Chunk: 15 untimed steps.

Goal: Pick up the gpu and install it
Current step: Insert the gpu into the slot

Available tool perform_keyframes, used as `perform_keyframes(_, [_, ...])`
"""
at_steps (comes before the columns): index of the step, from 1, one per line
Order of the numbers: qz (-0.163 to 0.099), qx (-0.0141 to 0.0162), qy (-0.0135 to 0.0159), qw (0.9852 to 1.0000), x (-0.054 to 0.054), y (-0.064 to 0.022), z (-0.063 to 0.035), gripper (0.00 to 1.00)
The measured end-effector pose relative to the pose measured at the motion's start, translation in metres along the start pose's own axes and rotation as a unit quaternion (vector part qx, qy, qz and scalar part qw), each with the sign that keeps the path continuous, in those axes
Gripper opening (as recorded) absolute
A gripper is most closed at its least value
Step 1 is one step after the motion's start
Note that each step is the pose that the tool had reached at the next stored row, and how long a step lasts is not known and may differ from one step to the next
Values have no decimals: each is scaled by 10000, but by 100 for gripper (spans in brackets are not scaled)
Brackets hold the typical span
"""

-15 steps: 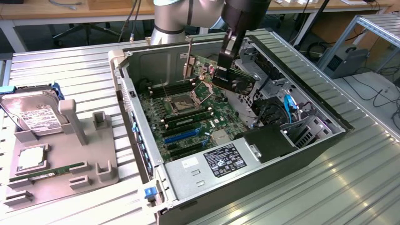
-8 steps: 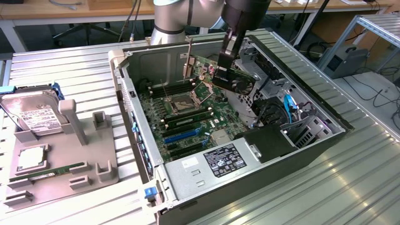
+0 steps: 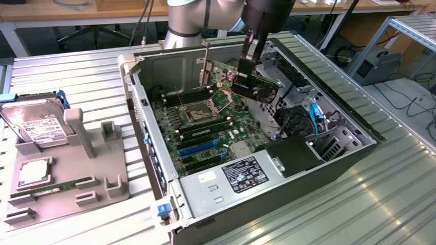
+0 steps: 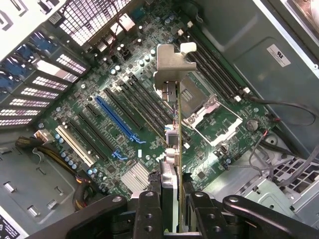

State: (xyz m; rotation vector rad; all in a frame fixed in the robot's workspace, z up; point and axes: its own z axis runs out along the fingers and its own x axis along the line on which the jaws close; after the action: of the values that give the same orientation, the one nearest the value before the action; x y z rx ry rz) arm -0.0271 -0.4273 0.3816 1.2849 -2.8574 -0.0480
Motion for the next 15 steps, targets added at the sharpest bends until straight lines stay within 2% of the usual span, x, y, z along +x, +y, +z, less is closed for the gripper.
perform_keyframes(15, [-189,-1,6,9998,0,0,0,27])
